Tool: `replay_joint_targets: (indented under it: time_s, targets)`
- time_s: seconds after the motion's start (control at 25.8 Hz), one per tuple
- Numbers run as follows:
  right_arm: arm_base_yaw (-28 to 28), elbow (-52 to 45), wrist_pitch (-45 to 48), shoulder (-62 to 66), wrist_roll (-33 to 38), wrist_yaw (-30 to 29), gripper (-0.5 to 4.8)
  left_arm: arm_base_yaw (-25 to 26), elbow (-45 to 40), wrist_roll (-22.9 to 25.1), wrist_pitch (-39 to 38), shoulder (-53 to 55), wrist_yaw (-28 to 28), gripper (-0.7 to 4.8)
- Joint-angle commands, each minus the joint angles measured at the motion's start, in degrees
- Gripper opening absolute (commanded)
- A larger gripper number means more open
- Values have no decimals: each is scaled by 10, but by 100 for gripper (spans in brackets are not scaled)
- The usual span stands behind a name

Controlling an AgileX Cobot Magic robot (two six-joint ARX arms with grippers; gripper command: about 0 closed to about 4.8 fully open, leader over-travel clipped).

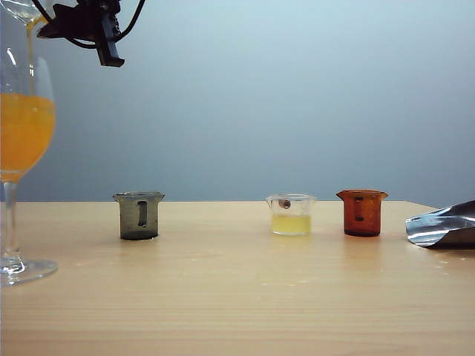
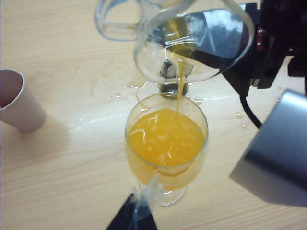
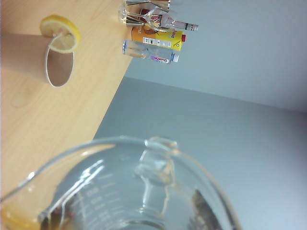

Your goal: Pick up the second measuring cup from the left, pour the orange juice inside into the goblet, and finally put the measuring cup back in its original place.

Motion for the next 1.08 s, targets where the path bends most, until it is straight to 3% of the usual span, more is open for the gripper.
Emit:
replay_joint_targets:
  time_s: [0.04, 0.77, 0.85, 0.93, 1.08]
  targets:
    - [0, 4, 16, -6, -29, -3, 116, 0, 2, 0, 6, 0, 1, -3]
    - [1, 4, 15, -6, -29, -3, 115, 0, 2, 0, 6, 0, 1, -3]
    - [1, 4, 16, -6, 9, -3, 115, 0, 2, 0, 6, 0, 1, -3]
    - [0, 4, 15, -6, 149, -2, 116, 0, 2, 0, 6, 0, 1, -3]
    - [-1, 4, 13, -6, 328, 0, 116, 0, 2, 0, 6, 0, 1, -3]
